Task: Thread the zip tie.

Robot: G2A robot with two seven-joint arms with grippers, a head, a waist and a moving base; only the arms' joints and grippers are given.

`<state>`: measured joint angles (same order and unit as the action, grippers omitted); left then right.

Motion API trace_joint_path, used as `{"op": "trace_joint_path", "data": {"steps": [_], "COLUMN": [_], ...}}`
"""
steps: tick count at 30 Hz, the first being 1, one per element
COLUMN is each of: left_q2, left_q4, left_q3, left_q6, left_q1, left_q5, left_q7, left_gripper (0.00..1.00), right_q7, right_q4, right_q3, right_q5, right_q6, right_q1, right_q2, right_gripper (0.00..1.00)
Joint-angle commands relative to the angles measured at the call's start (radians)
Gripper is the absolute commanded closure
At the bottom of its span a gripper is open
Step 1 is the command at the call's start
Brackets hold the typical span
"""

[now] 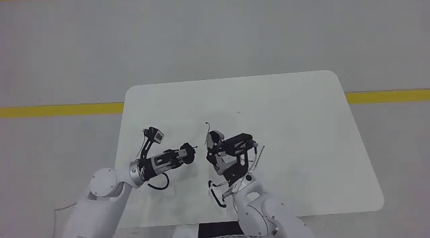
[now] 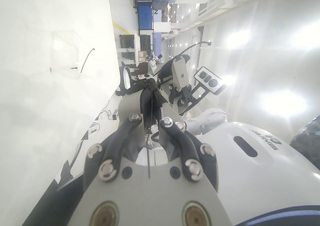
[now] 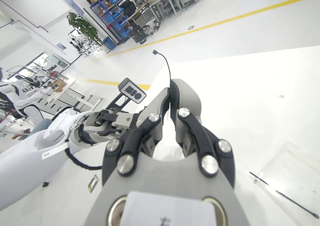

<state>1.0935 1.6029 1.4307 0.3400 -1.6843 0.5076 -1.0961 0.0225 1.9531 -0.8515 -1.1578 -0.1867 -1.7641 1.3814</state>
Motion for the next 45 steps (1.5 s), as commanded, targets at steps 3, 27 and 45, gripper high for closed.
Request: {"op": "trace_joint_path", "data": {"steps": [3, 27, 45], "left_q2": [0.000, 0.000, 0.000], "left_q4": [0.000, 0.000, 0.000], "left_q3": [0.000, 0.000, 0.000], "left_q6": [0.000, 0.000, 0.000], "left_q1": [0.000, 0.000, 0.000], "left_q5": [0.000, 0.000, 0.000], "left_q7": [0.000, 0.000, 0.000], "left_gripper": [1.00, 1.00, 1.00], "right_q7": [0.039, 0.042, 0.096], "right_q4": [-0.017, -0.025, -0.068], "right_q3": [0.012, 0.016, 0.106], "right_q5": [-0.012, -0.011, 0.007], "right_q6": [-0.004, 0.005, -0.043], "right_q1": [0.008, 0.014, 0.088], "right_q2": [-0.005, -0.005, -0.027], "right_gripper": [1.00, 1.00, 1.00]}}
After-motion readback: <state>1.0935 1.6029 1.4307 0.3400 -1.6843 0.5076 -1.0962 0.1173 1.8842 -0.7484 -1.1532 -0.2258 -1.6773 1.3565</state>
